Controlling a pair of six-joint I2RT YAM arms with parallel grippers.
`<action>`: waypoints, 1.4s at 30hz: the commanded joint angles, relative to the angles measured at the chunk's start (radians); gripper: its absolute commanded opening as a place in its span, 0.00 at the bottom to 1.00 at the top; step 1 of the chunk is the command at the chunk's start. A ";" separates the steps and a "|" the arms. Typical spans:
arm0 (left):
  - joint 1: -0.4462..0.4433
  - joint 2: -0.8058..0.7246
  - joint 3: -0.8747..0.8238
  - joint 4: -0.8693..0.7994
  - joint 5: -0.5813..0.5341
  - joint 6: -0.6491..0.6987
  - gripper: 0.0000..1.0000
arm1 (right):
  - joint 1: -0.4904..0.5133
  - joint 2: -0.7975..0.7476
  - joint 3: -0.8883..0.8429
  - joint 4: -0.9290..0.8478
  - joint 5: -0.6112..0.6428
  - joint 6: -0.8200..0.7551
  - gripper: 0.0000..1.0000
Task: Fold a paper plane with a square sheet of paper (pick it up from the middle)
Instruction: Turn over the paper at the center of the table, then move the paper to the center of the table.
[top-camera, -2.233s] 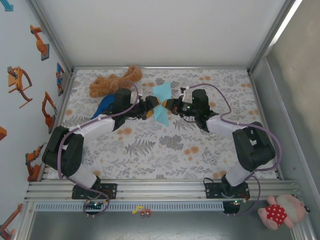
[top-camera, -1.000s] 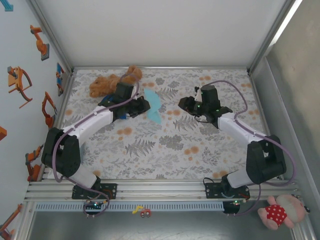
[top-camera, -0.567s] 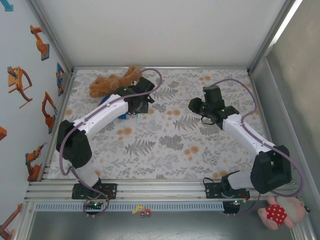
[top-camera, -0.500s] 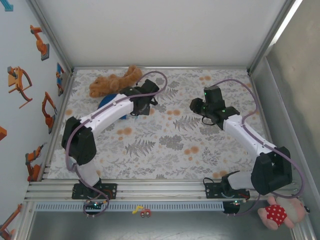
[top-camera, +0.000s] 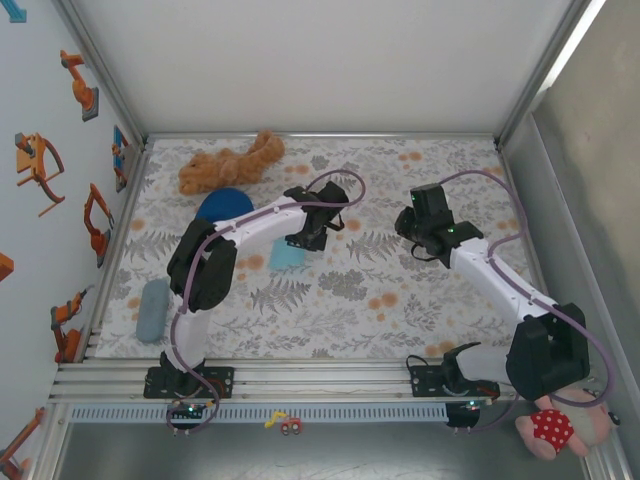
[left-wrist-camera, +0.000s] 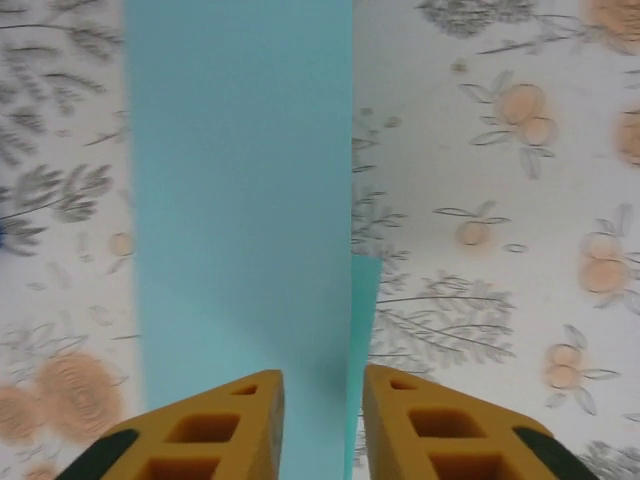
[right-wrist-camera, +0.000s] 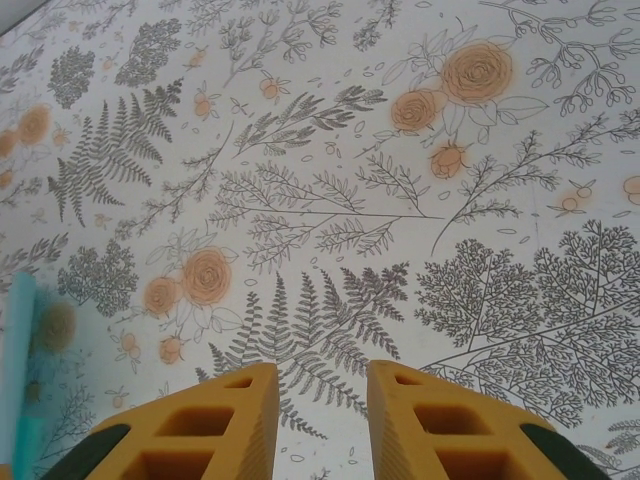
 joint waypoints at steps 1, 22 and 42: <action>0.013 -0.032 -0.033 0.104 0.201 -0.012 0.34 | -0.007 -0.012 -0.008 -0.021 0.034 0.012 0.29; 0.448 -0.607 -0.642 0.433 0.435 -0.123 0.99 | 0.371 0.584 0.390 0.132 -0.284 -0.018 0.33; 0.481 -0.622 -0.727 0.479 0.481 -0.149 0.99 | 0.400 0.862 0.529 0.074 -0.316 -0.004 0.25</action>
